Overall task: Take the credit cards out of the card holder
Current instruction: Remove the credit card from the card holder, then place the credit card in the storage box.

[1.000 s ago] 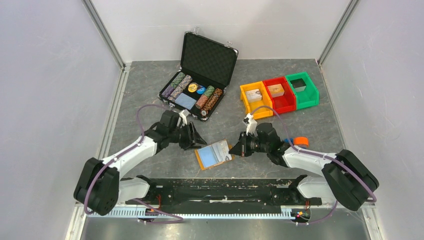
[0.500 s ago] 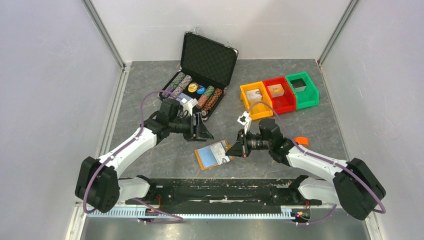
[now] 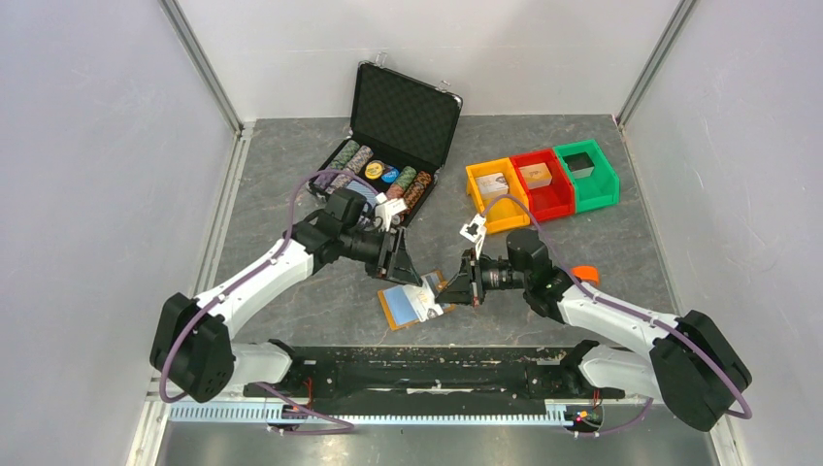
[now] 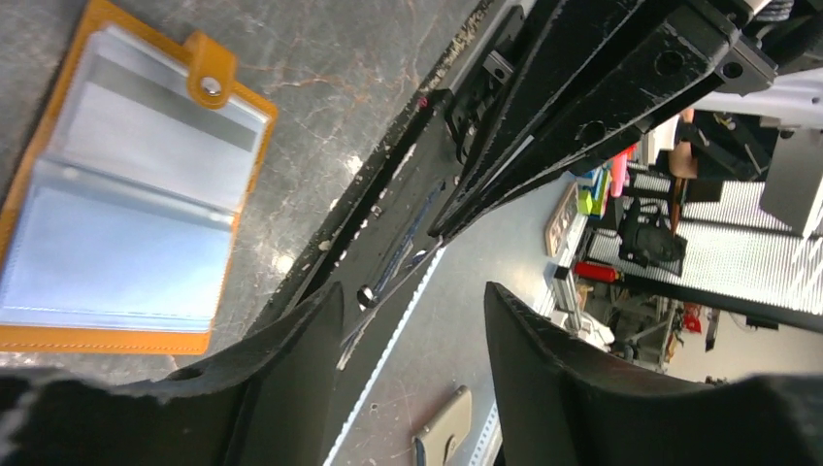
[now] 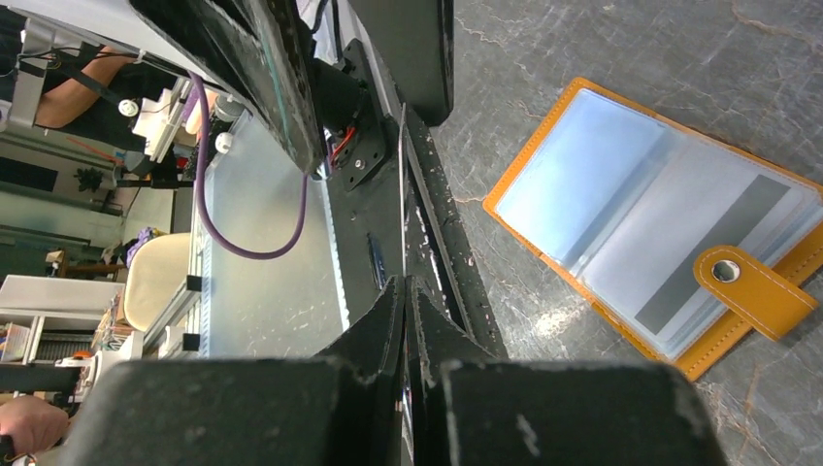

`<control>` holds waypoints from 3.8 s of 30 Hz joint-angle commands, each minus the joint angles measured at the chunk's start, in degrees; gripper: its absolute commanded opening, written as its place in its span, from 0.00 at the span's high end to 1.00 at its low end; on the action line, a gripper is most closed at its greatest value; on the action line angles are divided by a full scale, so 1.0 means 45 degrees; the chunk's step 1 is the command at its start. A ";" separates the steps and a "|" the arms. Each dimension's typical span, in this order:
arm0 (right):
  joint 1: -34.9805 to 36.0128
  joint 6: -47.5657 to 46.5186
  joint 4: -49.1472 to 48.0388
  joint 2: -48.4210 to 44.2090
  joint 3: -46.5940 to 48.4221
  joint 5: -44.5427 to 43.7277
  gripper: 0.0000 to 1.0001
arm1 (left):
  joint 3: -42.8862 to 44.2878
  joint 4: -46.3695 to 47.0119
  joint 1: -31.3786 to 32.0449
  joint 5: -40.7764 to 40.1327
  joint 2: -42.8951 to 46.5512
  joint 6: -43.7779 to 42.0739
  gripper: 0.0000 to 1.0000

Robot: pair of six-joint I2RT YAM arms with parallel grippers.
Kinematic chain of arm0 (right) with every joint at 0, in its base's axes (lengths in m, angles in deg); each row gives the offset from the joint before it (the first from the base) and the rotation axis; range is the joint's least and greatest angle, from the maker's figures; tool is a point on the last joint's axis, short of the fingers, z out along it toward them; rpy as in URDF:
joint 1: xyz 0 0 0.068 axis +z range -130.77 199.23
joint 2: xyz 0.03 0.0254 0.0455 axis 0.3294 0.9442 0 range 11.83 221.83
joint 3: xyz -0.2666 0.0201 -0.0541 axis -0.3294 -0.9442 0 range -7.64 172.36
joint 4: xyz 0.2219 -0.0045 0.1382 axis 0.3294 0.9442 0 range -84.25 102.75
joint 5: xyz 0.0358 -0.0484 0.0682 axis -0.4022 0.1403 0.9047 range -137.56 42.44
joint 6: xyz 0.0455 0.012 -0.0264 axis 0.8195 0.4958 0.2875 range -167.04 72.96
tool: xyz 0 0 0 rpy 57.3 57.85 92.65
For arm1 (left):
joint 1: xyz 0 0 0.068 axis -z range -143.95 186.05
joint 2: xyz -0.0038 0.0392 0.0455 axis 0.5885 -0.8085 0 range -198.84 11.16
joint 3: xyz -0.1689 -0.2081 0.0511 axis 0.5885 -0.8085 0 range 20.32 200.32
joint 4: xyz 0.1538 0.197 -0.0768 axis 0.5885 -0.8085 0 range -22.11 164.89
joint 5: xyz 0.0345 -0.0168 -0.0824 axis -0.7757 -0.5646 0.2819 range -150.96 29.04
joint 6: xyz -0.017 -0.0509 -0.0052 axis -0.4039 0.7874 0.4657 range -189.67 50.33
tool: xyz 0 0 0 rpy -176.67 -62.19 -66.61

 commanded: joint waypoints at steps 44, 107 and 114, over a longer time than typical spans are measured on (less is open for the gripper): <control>-0.2576 0.6607 -0.9093 -0.0134 -0.0999 -0.4960 0.39 | -0.2621 1.3596 0.0867 -0.9047 0.1369 1.1004 0.98; -0.7933 -0.2727 0.5777 0.9528 1.0933 -0.3275 1.00 | 0.0555 -0.2049 0.1334 -1.2947 0.5001 -0.2576 0.00; -0.7936 -0.1656 0.4431 0.9952 1.0562 -0.3208 1.00 | 0.0569 -0.2069 0.1333 -1.3005 0.4935 -0.2515 0.00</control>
